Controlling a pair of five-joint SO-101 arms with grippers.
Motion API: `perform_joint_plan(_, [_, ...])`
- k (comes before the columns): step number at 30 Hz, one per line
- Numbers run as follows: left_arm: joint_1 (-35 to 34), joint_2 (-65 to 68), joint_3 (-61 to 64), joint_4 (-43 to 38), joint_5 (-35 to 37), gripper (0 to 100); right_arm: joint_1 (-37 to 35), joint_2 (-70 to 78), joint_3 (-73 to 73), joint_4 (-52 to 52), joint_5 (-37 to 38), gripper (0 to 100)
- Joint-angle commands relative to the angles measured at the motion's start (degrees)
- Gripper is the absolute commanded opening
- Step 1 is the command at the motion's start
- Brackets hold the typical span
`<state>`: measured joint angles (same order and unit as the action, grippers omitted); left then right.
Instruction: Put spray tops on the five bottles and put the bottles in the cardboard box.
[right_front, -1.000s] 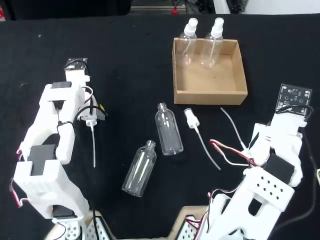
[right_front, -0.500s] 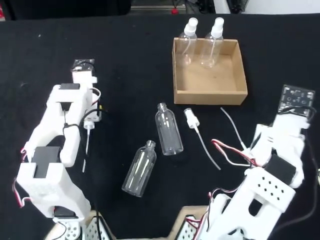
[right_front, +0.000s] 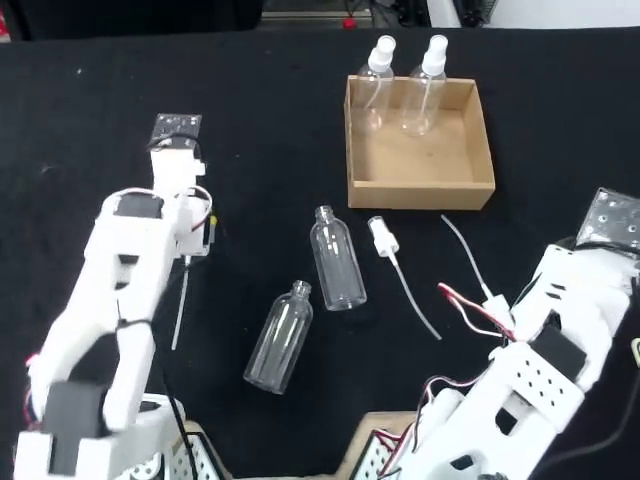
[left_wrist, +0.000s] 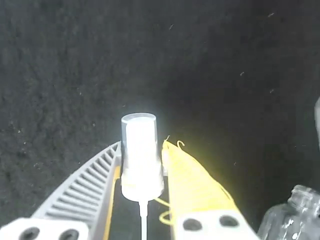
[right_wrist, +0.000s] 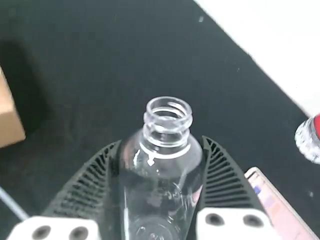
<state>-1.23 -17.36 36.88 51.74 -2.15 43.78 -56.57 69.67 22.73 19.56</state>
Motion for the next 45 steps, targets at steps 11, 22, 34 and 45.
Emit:
perform_joint_plan(11, [1.0, -6.8, 15.7, -20.1, 11.5, 3, -9.1, 22.0, 5.3, -34.1, -9.9, 12.7])
perform_joint_plan(22, [1.0, -6.9, 18.2, -22.6, 13.8, 3, -8.9, 40.6, 5.8, -58.0, -11.3, 12.7])
perform_joint_plan(34, [0.8, -6.9, 18.2, -22.5, 13.6, 3, -7.6, 55.8, 5.9, -74.3, -10.7, 13.0])
perform_joint_plan(45, [0.5, -7.0, 18.2, -22.6, 13.6, 3, -7.1, 54.7, 10.1, -75.0, -10.7, 26.3])
